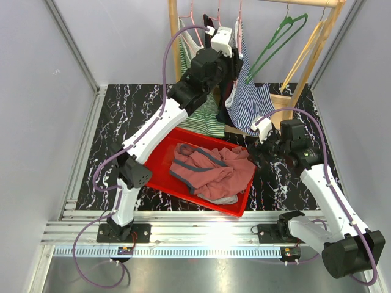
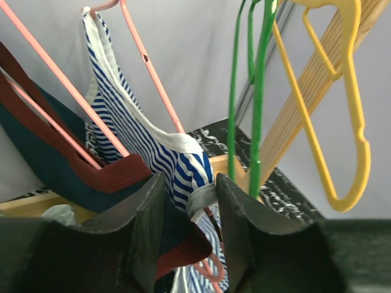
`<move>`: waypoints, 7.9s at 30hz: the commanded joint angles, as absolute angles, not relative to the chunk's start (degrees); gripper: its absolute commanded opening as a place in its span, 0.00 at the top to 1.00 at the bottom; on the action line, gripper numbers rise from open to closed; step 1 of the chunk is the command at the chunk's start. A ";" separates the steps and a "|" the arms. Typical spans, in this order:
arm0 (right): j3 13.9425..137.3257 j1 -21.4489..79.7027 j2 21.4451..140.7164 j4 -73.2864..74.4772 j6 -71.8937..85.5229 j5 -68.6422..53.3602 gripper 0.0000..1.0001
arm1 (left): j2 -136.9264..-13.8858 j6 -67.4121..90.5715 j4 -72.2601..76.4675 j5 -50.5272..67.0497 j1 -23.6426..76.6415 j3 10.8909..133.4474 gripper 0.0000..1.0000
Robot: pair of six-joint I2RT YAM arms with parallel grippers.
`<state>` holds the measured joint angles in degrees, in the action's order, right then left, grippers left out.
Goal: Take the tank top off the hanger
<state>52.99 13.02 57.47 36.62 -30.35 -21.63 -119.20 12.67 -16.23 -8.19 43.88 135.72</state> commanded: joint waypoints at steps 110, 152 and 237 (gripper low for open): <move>53.96 10.72 54.49 39.54 -35.76 -28.21 0.05 | -98.36 4.13 4.04 -0.88 41.92 111.55 1.00; 76.21 10.72 56.95 45.88 -14.68 -34.63 0.12 | -50.19 -3.08 -5.54 20.56 39.90 56.17 1.00; 58.80 -18.98 58.89 30.93 -20.30 -40.34 1.00 | -64.24 13.09 25.38 33.84 38.41 54.31 1.00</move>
<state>58.78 -17.98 58.72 31.59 -17.52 -39.79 -62.35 8.88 13.50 34.52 38.96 53.34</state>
